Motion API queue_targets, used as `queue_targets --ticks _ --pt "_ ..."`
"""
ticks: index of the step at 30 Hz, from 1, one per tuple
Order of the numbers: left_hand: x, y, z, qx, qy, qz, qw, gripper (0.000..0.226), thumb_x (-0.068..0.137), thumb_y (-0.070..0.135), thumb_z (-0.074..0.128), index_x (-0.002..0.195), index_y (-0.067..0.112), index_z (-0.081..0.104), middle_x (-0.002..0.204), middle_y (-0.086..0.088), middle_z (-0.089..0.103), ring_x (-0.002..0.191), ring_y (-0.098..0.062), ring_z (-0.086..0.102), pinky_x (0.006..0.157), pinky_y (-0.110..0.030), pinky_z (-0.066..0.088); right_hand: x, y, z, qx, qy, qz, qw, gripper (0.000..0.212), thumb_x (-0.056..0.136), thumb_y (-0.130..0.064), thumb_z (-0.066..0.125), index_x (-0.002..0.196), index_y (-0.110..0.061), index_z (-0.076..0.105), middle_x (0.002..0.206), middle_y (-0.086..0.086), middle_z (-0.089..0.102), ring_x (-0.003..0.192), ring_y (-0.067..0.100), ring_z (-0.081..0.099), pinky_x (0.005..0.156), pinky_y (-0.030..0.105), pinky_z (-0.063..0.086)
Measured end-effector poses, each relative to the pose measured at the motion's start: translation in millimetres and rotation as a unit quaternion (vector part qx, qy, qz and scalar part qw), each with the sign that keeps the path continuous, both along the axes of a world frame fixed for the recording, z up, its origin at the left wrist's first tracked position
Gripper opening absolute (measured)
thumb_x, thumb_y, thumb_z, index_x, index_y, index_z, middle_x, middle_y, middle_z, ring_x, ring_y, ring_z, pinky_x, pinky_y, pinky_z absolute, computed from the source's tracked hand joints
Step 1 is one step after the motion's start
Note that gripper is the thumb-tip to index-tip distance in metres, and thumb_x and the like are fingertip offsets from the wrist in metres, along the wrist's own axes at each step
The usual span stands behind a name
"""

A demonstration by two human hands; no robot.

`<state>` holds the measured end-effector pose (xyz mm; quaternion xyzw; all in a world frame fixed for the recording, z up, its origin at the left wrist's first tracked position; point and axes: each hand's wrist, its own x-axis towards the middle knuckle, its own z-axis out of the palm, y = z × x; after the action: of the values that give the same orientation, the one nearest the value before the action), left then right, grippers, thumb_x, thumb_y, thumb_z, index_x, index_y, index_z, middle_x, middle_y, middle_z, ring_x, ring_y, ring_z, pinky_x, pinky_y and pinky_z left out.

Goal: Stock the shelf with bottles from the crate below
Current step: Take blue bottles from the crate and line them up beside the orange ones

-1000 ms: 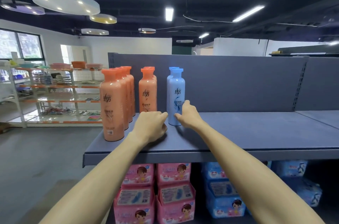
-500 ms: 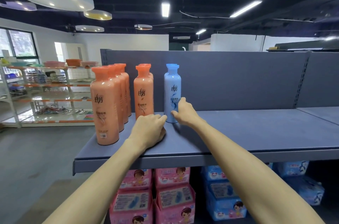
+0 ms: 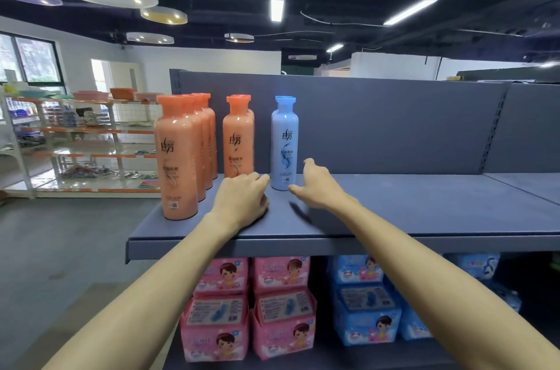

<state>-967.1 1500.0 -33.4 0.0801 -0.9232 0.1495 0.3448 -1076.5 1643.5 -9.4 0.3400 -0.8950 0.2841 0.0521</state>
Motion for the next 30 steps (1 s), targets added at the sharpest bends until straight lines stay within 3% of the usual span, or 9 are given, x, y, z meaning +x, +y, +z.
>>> queue_targets --ticks 3,5,7,12,15,22,25,28,30 --pt "14.8 10.4 1.9 0.041 0.003 0.011 0.999 0.024 0.087 0.029 0.051 0.106 0.015 0.057 0.091 -0.002 0.062 0.083 -0.027 0.061 0.056 -0.029 0.03 25.2 17.7 1.6 0.015 0.052 0.023 0.998 0.045 0.093 -0.029 0.062 0.125 -0.005 0.043 0.1 0.005 0.056 0.088 0.025 0.055 0.061 0.03 0.042" --pt "34.6 22.7 -5.5 0.062 0.052 -0.008 0.997 0.018 0.084 0.03 0.054 0.094 0.015 0.058 0.08 0.0 0.058 0.073 -0.024 0.058 0.05 -0.027 0.03 45.9 34.5 -8.9 0.003 0.095 0.045 0.994 0.043 0.093 -0.031 0.063 0.127 -0.008 0.047 0.114 0.008 0.061 0.106 0.027 0.057 0.082 0.038 0.049" --pt "61.8 40.7 -19.5 0.065 0.104 -0.043 0.991 0.015 0.081 0.031 0.055 0.083 0.017 0.056 0.072 0.004 0.053 0.065 -0.019 0.052 0.042 -0.026 0.032 69.4 55.8 -28.6 -0.031 0.126 0.066 0.989 0.042 0.093 -0.032 0.063 0.129 -0.012 0.053 0.12 0.006 0.064 0.113 0.024 0.059 0.094 0.04 0.048" --pt "100.4 71.2 -68.1 0.059 0.082 -0.083 0.991 0.015 0.08 0.033 0.057 0.079 0.018 0.055 0.073 0.004 0.051 0.068 -0.018 0.051 0.042 -0.03 0.037 110.9 100.3 -90.1 -0.077 0.235 0.086 0.965 0.034 0.09 -0.022 0.069 0.121 -0.01 0.065 0.128 0.001 0.063 0.12 0.016 0.058 0.102 0.028 0.047" --pt "101.3 79.6 -105.6 0.073 0.032 -0.088 0.993 0.016 0.079 0.033 0.057 0.082 0.018 0.057 0.075 0.003 0.053 0.069 -0.02 0.054 0.043 -0.03 0.036 120.4 111.8 -126.3 -0.095 0.249 0.079 0.961 0.032 0.089 -0.016 0.07 0.119 -0.008 0.066 0.124 0.003 0.066 0.117 0.017 0.06 0.099 0.027 0.046" --pt "100.8 106.1 -192.1 0.123 -0.04 -0.101 0.986 0.017 0.076 0.03 0.059 0.085 0.016 0.058 0.073 0.003 0.053 0.066 -0.021 0.056 0.041 -0.029 0.034 132.2 146.2 -227.1 -0.025 0.132 0.029 0.991 0.034 0.088 -0.021 0.067 0.12 -0.01 0.063 0.115 0.002 0.067 0.104 0.021 0.062 0.091 0.028 0.046" --pt "106.6 124.7 -230.5 0.154 -0.072 -0.106 0.98 0.015 0.077 0.028 0.059 0.085 0.016 0.057 0.071 0.002 0.053 0.065 -0.021 0.055 0.041 -0.028 0.03 131.9 166.6 -269.5 0.054 0.05 0.0 0.997 0.038 0.088 -0.023 0.065 0.123 -0.007 0.061 0.114 0.007 0.066 0.106 0.027 0.063 0.092 0.035 0.047" --pt "121.5 152.3 -279.2 0.206 -0.134 -0.107 0.963 0.016 0.078 0.03 0.05 0.084 0.017 0.057 0.071 0.004 0.054 0.063 -0.019 0.054 0.04 -0.026 0.027 140.5 190.2 -311.7 0.166 -0.084 -0.022 0.982 0.038 0.091 -0.027 0.061 0.125 -0.011 0.058 0.115 0.008 0.063 0.109 0.03 0.058 0.09 0.042 0.048" --pt "134.2 174.0 -310.7 0.237 -0.195 -0.099 0.947 0.019 0.077 0.032 0.044 0.081 0.018 0.056 0.069 0.003 0.052 0.06 -0.019 0.053 0.038 -0.026 0.029 150.5 206.4 -340.1 0.245 -0.149 0.0 0.958 0.031 0.09 -0.029 0.062 0.115 -0.01 0.058 0.109 0.011 0.065 0.105 0.033 0.059 0.083 0.04 0.047"
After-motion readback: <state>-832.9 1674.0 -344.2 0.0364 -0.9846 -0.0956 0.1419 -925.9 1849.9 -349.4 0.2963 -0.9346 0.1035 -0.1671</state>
